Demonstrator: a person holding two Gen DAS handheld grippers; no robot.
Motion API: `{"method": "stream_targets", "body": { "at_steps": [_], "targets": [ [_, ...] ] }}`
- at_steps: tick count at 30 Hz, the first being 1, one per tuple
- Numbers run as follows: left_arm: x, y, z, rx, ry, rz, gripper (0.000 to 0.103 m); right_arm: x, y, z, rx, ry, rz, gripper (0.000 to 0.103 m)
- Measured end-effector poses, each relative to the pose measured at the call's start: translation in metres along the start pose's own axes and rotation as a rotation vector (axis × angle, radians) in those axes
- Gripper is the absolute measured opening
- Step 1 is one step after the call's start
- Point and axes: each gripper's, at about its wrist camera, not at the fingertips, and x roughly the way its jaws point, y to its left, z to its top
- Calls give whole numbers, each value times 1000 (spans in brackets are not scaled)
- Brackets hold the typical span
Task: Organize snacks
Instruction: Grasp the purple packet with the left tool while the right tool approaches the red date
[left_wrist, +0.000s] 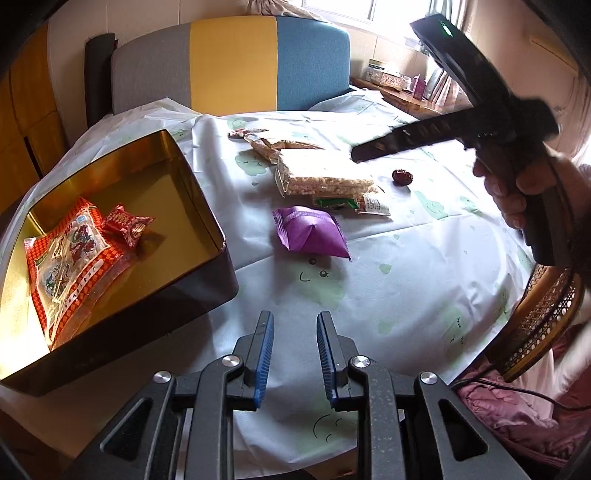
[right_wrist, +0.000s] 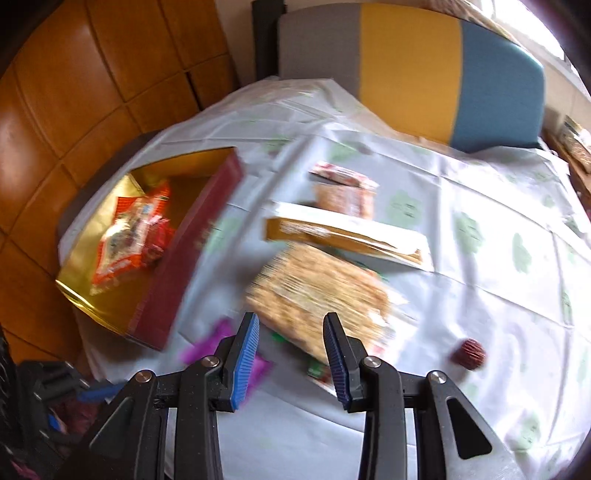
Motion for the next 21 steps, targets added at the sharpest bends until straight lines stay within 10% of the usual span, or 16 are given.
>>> {"method": "stream_targets", "body": {
  "at_steps": [12,16,21],
  "targets": [
    [7,-20,34,4,25,-57,31,-8,-107,-26,238,24,-191,40],
    [19,-29,50,-8,42,-50,59,-11,-118,-24,291,20,-171,41],
    [43,-40,65,-46,87,-62,61,-25,-118,-22,297,-30,-136,41]
  ]
}}
